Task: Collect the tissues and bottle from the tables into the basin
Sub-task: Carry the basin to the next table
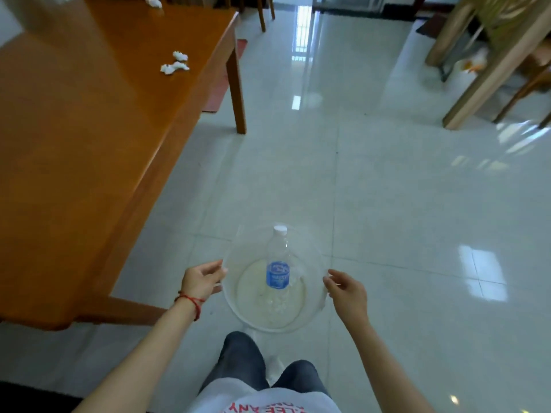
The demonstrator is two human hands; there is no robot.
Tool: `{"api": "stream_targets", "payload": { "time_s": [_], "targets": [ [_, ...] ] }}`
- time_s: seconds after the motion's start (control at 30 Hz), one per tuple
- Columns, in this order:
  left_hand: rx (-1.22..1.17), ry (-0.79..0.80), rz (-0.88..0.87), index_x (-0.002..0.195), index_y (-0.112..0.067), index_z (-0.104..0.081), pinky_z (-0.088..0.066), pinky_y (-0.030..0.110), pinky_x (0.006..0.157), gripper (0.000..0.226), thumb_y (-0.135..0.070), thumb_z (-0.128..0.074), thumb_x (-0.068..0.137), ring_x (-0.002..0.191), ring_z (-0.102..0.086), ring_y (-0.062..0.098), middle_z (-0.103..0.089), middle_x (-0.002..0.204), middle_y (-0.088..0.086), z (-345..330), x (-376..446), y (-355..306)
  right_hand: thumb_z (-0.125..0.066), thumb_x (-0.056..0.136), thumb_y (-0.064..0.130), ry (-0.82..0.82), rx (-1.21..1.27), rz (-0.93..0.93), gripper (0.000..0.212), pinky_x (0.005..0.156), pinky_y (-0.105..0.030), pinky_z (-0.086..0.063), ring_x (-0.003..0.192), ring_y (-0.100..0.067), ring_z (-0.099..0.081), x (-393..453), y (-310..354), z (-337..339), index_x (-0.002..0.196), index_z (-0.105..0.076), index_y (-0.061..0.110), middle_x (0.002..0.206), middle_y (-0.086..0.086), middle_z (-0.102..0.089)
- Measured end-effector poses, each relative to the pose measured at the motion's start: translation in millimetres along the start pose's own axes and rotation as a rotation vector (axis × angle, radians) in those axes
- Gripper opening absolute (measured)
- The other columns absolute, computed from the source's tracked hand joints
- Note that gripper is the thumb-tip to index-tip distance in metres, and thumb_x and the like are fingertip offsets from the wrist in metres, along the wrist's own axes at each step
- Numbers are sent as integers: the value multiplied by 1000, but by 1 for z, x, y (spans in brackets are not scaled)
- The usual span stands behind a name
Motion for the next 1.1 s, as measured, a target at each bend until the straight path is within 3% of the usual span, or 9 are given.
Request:
{"api": "stream_targets", "payload": {
  "time_s": [0.07, 0.27, 0.33, 0.43, 0.63, 0.73, 0.87, 1.1],
  "targets": [
    [19, 38, -14, 119, 3, -55, -50, 32, 70, 40, -3, -63, 80, 87, -58, 24, -62, 103, 15, -20, 16, -16, -62, 82, 18, -39, 18, -5, 22, 68, -22, -46, 76, -14, -64, 14, 3, 10, 103, -69, 13, 82, -2, -70],
    [58, 110, -42, 120, 3, -53, -49, 38, 82, 42, -4, -63, 80, 100, -60, 32, -61, 118, 23, -63, 79, -68, -63, 82, 16, -126, 64, -33, 21, 76, -31, -52, 76, -18, -66, 75, 27, 23, 102, -70, 12, 82, -5, -72],
    [63, 120, -53, 120, 4, -53, -52, 35, 75, 42, -3, -63, 80, 94, -58, 28, -60, 118, 26, -74, 103, -88, -63, 82, 15, -144, 77, -35, 23, 80, -33, -52, 80, -20, -66, 101, 39, 23, 103, -70, 10, 85, -8, -72],
    [74, 141, -63, 120, 4, -53, -55, 20, 55, 41, -2, -62, 81, 91, -56, 24, -60, 117, 26, -89, 139, -122, -64, 81, 15, -170, 91, -46, 23, 82, -35, -53, 82, -20, -67, 141, 61, 21, 103, -69, 11, 87, -8, -72],
    [87, 167, -62, 119, 2, -54, -50, 37, 78, 41, -3, -64, 80, 94, -59, 28, -61, 116, 23, -115, 207, -187, -63, 83, 17, -171, 105, -68, 25, 86, -40, -54, 86, -20, -66, 218, 108, 22, 108, -67, 11, 91, -6, -71],
    [86, 168, -61, 119, 3, -54, -52, 38, 75, 40, -2, -63, 80, 94, -58, 29, -61, 114, 23, -132, 238, -216, -62, 84, 18, -175, 127, -70, 25, 83, -35, -54, 84, -17, -66, 254, 130, 26, 107, -67, 12, 89, -4, -70],
    [73, 172, -55, 119, 4, -54, -55, 28, 63, 40, -2, -63, 80, 91, -57, 27, -61, 106, 18, -161, 277, -252, -62, 84, 21, -175, 127, -68, 26, 79, -30, -51, 85, -16, -65, 310, 154, 36, 109, -65, 13, 90, -2, -69],
    [17, 127, -27, 119, 5, -54, -49, 39, 80, 39, 0, -61, 81, 91, -58, 27, -61, 104, 14, -228, 344, -310, -62, 84, 21, -143, 89, -37, 27, 76, -26, -49, 82, -11, -63, 429, 193, 62, 109, -65, 12, 88, 1, -68]
  ]
}}
Point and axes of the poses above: each hand's wrist, its own x-axis towards the middle knuckle, its own z-axis out of the back of the hand, y = z × x, the point moved 3 cm from there along x, towards the middle knuckle
